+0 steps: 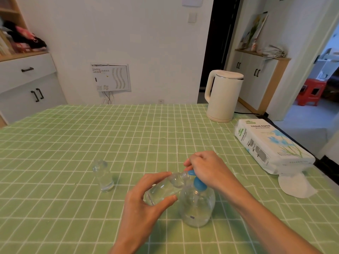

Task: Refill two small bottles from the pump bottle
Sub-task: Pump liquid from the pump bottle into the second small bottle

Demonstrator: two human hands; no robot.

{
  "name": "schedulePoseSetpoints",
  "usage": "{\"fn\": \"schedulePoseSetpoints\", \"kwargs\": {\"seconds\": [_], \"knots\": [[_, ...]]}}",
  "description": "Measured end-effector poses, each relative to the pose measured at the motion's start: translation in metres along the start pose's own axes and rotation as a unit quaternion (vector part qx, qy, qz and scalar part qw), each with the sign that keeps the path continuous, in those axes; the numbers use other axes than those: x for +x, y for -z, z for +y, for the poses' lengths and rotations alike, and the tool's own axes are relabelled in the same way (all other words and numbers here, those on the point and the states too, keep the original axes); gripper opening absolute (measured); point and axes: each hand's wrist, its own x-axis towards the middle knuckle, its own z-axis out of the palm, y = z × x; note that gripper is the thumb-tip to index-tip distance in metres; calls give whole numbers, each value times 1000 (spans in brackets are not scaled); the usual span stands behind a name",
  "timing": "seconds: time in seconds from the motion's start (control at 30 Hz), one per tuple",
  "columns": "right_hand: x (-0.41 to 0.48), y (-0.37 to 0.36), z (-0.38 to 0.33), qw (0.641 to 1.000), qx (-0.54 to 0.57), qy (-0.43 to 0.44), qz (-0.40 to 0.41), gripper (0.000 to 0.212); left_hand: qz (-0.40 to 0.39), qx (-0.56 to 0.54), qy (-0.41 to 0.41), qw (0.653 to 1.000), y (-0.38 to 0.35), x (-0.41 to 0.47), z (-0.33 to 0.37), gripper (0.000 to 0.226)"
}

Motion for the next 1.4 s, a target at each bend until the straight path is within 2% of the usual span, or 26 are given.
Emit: {"fn": "schedulePoseSetpoints", "kwargs": {"seconds": [1.4], "knots": [[-3,-3,0,1000,27,-7,-5,34,2,2,-2,1000,0,0,1,54]]}}
